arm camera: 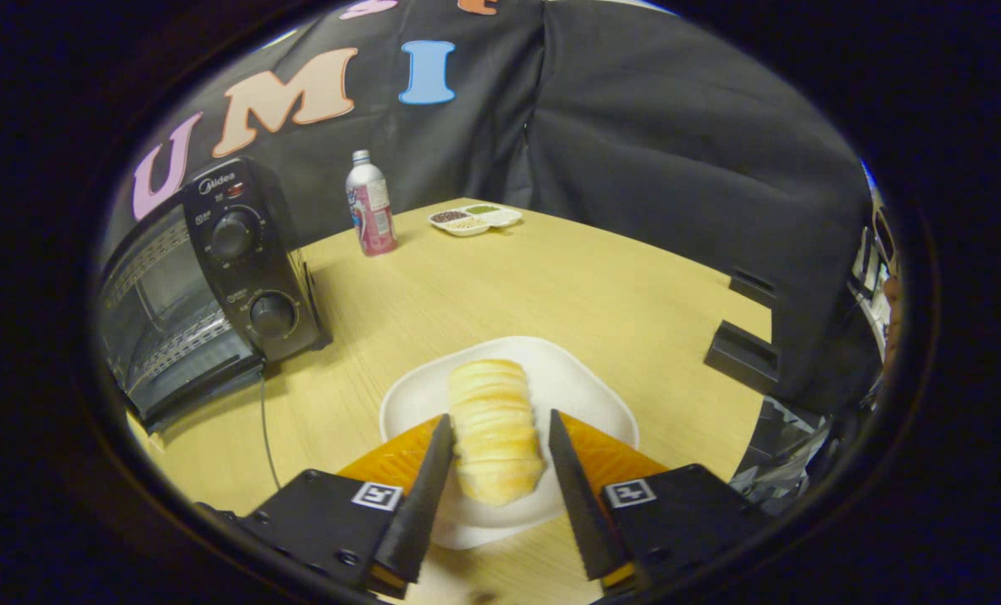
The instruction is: Open the toaster oven, put the food inside, and close the toaster oven door.
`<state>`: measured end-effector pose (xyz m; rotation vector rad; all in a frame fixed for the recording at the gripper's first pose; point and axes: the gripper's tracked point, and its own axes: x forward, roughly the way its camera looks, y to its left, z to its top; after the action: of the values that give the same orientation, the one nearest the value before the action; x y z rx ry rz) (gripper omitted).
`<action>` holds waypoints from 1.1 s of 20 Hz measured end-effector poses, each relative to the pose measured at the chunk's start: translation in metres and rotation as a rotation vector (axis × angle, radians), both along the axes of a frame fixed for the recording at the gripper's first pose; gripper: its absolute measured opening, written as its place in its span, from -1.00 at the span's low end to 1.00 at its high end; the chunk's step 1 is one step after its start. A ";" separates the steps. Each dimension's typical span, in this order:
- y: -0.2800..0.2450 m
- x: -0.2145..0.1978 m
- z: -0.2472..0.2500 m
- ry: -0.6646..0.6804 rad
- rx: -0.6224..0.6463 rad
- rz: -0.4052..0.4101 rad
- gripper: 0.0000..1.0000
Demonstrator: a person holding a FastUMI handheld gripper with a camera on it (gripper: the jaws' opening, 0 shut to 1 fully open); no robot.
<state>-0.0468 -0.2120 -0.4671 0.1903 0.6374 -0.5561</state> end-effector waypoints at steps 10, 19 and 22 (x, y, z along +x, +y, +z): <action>0.001 -0.002 0.000 -0.020 0.009 0.012 0.00; 0.014 -0.004 0.009 0.014 -0.019 0.065 -0.18; 0.020 -0.006 0.025 -0.023 -0.011 0.058 -0.18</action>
<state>-0.0529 -0.1921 -0.4419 0.1676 0.6155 -0.5007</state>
